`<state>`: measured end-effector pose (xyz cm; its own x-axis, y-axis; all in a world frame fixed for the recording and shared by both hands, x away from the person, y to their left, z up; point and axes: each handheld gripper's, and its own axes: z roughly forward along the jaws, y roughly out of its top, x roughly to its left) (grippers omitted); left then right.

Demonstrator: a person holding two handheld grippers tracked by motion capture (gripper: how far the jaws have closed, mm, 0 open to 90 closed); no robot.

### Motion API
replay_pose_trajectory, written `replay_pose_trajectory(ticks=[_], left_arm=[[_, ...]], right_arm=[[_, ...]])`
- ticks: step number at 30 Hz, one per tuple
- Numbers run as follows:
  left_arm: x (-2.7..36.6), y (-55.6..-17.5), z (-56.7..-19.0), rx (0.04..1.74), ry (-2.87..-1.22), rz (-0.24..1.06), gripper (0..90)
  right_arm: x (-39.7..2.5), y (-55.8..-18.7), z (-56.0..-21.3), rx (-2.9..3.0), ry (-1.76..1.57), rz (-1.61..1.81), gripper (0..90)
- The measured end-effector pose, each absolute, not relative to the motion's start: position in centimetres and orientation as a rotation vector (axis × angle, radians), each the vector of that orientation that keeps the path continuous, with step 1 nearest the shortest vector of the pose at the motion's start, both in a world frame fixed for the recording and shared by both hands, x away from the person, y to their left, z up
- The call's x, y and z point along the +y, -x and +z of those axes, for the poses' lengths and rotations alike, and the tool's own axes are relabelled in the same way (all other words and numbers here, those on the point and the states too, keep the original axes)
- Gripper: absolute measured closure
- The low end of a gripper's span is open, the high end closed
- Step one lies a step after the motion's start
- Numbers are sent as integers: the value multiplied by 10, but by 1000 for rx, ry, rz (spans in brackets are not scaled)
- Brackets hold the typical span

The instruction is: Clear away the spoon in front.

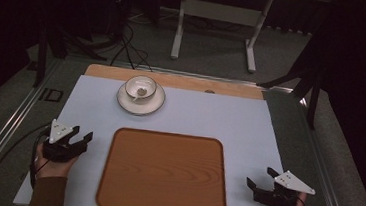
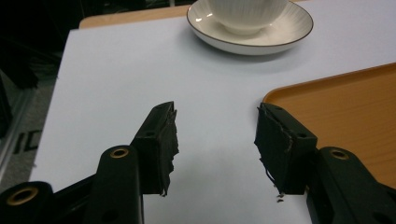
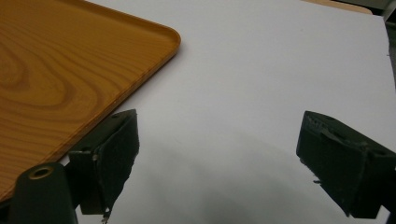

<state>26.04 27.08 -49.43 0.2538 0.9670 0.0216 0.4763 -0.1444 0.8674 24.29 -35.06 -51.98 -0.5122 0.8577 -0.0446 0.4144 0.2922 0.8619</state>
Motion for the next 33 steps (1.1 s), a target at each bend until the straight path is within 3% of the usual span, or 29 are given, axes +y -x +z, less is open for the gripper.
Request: replay_pose_trajectory(ticks=[33], left_arm=[[223,-328,-444,1108,-1841,815,469]], right_arm=[[-351,-242,-520,2044,-1129,1143,130]])
